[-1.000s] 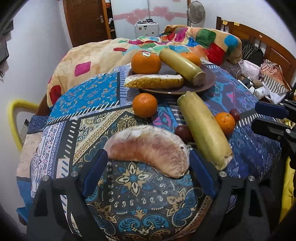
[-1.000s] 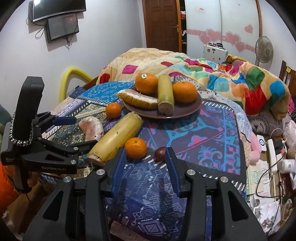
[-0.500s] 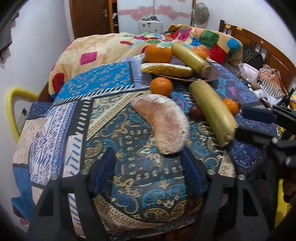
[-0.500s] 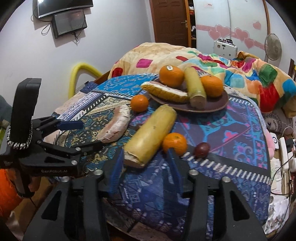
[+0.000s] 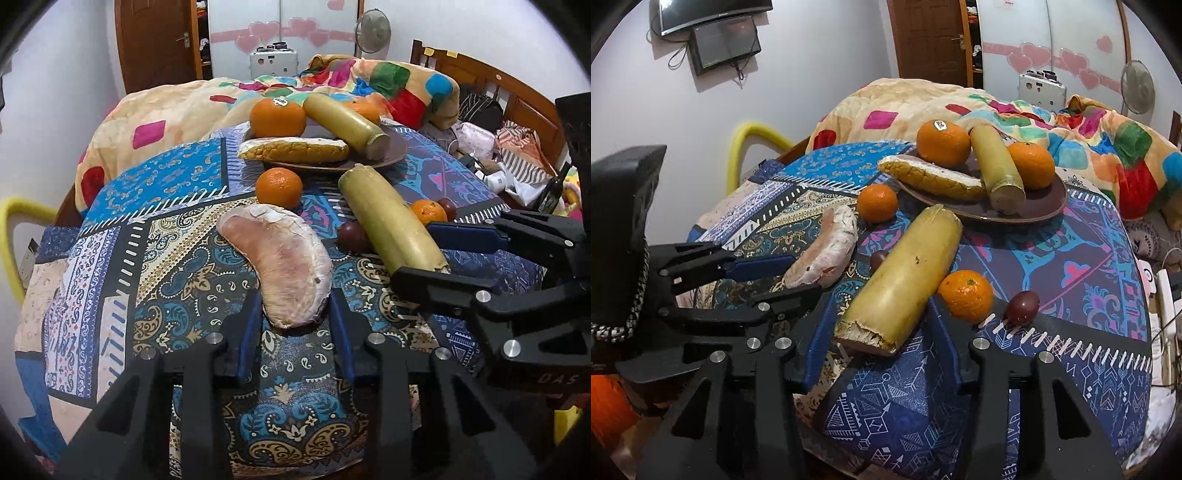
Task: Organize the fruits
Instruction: 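Grasp the larger yellow cylinder with the right tool while the left tool grasps the pomelo segment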
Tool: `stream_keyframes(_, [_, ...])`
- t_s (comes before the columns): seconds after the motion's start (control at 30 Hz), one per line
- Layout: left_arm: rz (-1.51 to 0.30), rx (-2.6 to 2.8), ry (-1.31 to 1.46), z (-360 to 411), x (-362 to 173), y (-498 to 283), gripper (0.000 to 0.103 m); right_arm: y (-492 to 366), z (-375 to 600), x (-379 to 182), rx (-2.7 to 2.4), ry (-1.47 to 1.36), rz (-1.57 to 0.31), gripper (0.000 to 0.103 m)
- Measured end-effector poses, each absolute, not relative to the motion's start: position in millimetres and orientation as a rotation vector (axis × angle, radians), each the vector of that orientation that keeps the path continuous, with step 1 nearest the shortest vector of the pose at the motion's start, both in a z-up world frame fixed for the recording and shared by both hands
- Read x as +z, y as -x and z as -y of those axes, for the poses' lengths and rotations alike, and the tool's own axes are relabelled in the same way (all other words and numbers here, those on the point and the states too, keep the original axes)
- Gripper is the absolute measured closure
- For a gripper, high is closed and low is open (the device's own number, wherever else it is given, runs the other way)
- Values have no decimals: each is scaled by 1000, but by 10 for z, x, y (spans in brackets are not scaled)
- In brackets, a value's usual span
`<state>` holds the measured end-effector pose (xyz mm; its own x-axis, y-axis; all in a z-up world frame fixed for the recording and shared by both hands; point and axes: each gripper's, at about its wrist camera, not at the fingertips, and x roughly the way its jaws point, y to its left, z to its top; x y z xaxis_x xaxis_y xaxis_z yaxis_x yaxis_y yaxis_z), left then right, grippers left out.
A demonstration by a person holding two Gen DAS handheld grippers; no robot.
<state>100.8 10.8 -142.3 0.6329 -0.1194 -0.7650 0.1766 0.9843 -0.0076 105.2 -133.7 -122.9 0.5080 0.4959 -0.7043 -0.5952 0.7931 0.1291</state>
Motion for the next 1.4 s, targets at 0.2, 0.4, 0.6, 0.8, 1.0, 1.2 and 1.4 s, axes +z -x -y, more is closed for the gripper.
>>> stream_keyframes(0.2, [-879,-171,-57,-187,-1410,-923,67,-1012,1431,-1198,660,152,-809,68])
stream_keyframes(0.4, [-894,-159,-41,-342,-1390,-705,67,-886,1593,-1167,652,191,-820,72])
stream_keyframes(0.6, [-902,-156,-42,-430,-1374,-503,67,-762,1680,-1141,644,251,-822,73])
stream_keyframes(0.8, [-930,-173,-35,-449,-1363,-537,61,-789,1673,-1122,661,259,-843,71])
stream_keyframes(1.0, [-951,-201,-8,-422,-1384,-682,40,-908,1541,-1146,676,260,-844,65])
stream_keyframes(1.2, [-961,-204,-4,-395,-1405,-848,40,-1041,1436,-1176,676,259,-847,65])
stream_keyframes(1.4, [-962,-192,6,-400,-1419,-1001,40,-1103,1393,-1208,689,235,-848,64])
